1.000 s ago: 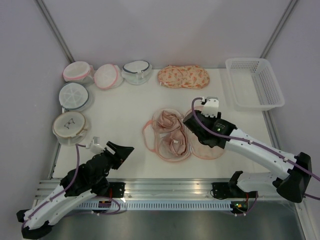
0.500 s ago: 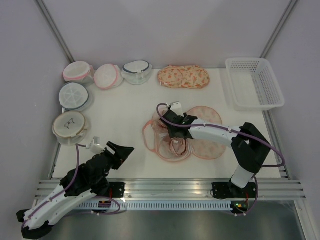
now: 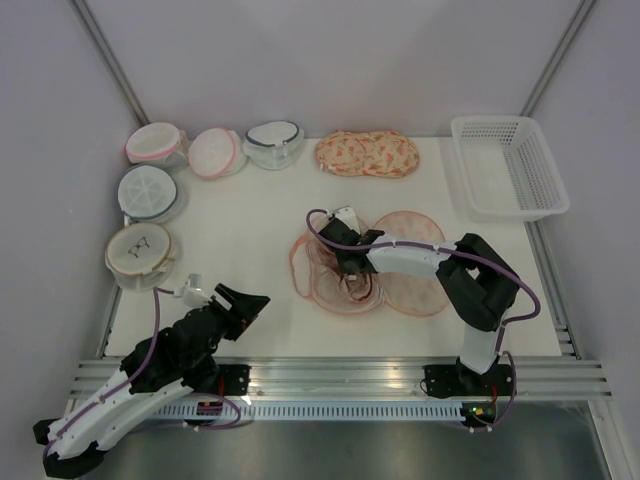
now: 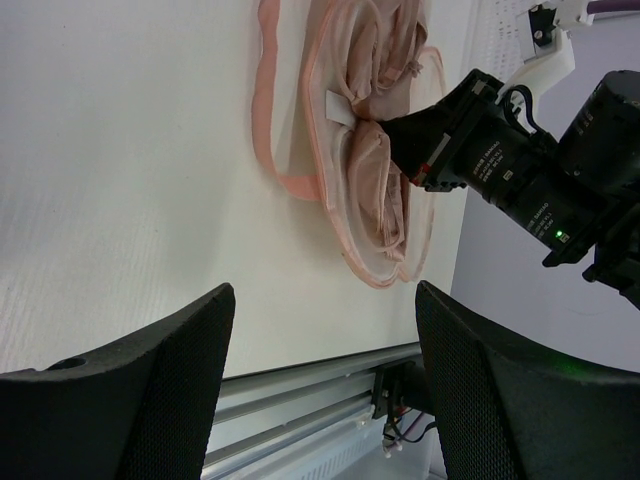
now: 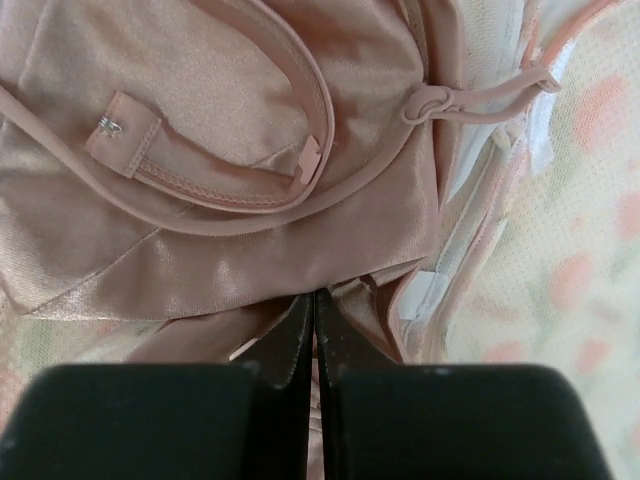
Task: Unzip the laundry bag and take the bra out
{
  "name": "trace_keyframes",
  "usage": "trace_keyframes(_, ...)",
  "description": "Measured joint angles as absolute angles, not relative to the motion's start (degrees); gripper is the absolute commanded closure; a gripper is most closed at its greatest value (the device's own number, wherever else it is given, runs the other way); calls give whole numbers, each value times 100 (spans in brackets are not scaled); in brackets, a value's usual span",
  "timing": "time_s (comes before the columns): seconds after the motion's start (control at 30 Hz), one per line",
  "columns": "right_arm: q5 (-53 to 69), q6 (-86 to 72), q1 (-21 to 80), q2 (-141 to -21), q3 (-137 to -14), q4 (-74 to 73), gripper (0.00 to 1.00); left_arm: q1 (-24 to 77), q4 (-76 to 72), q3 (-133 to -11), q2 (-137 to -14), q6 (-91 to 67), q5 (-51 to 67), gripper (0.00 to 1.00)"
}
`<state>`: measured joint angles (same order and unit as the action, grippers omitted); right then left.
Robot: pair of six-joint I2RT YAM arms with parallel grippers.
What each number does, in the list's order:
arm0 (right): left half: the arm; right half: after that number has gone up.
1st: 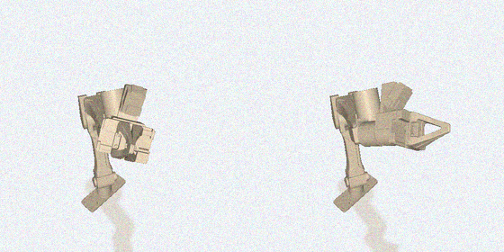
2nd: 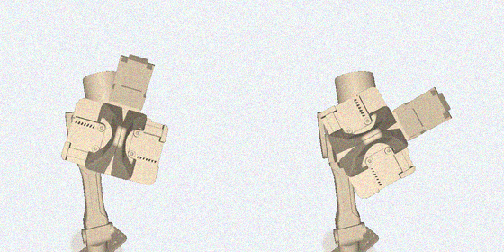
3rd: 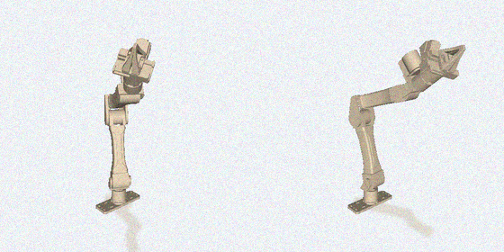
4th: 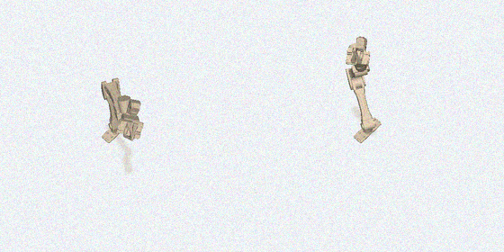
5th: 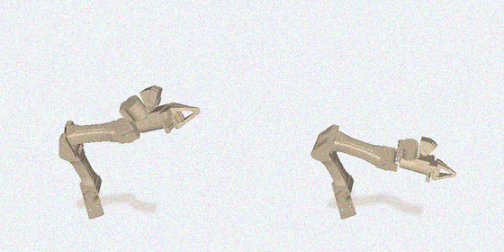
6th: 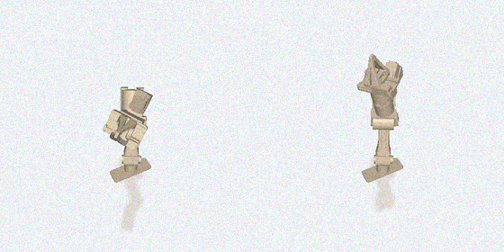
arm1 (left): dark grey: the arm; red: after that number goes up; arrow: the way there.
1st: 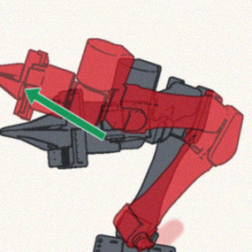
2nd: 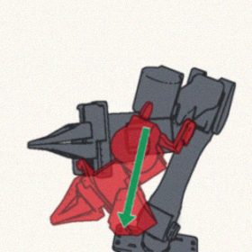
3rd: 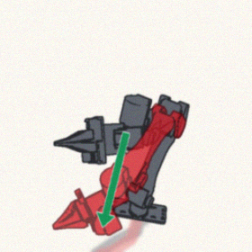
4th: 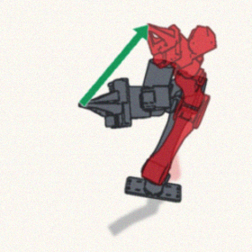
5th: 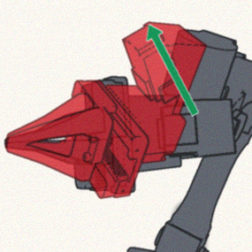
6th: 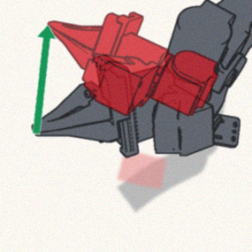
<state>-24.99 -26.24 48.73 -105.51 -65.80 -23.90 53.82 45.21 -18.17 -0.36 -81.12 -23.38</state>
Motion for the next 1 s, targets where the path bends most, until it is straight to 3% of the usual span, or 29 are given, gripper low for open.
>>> trace_keyframes(0.23,-2379,-2600,4862,-10285,-6576,-2449,100,5382,4536,-1793,-36,-8112,-2333,23)
trace_keyframes(0.53,-2401,-2521,4858,-8689,-6853,-2749,100,5382,4541,-1761,-36,-8114,-2331,23)
trace_keyframes(0.77,-3114,-2386,4845,-8176,-7870,-3118,99,5382,4543,-1761,-36,-8114,-2331,23)
trace_keyframes(1.0,-3894,-2185,4174,-8442,-9922,-3623,100,5382,4545,-1765,-36,-8112,-2257,23)
